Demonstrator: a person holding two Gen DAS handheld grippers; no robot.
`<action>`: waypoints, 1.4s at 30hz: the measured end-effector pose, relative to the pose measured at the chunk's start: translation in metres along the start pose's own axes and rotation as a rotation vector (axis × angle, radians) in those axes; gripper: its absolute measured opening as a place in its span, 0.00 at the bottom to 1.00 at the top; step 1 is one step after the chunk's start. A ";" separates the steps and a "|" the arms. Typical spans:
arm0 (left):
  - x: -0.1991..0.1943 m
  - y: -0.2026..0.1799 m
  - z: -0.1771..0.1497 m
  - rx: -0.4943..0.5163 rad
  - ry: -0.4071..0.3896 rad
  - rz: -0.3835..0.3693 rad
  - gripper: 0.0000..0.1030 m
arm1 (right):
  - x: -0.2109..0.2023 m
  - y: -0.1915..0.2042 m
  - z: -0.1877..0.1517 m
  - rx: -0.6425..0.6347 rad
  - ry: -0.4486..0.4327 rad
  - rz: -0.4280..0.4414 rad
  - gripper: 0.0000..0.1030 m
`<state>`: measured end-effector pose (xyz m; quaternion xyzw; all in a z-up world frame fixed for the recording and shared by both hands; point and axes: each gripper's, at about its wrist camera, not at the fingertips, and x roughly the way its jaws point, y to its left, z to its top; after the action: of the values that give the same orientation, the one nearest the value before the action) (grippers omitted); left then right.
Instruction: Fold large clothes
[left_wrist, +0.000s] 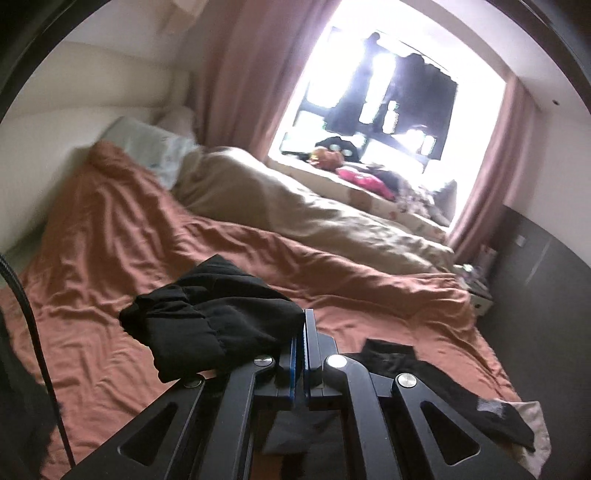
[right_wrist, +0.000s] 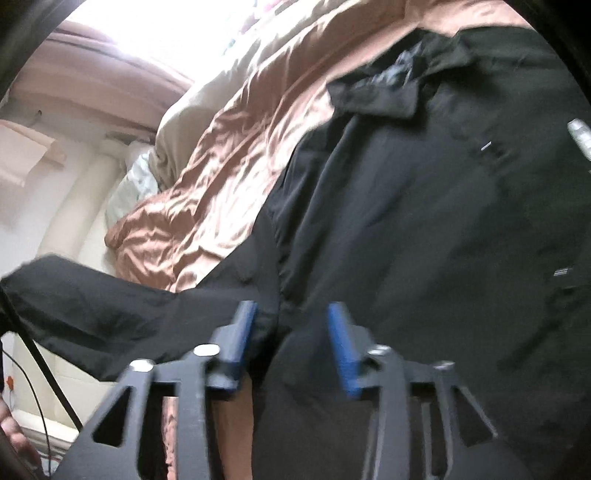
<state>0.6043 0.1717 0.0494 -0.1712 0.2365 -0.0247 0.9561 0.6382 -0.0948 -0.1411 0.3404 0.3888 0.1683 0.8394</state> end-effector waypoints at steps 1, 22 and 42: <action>0.001 -0.009 0.001 0.007 0.001 -0.014 0.02 | -0.011 -0.003 0.001 0.007 -0.013 0.003 0.58; 0.097 -0.214 -0.064 0.144 0.227 -0.429 0.02 | -0.176 -0.107 -0.008 0.301 -0.238 -0.115 0.59; 0.147 -0.104 -0.142 0.171 0.457 -0.195 0.78 | -0.143 -0.111 -0.002 0.298 -0.211 -0.121 0.59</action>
<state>0.6724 0.0103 -0.0982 -0.1017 0.4258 -0.1747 0.8820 0.5472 -0.2514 -0.1429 0.4528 0.3389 0.0215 0.8244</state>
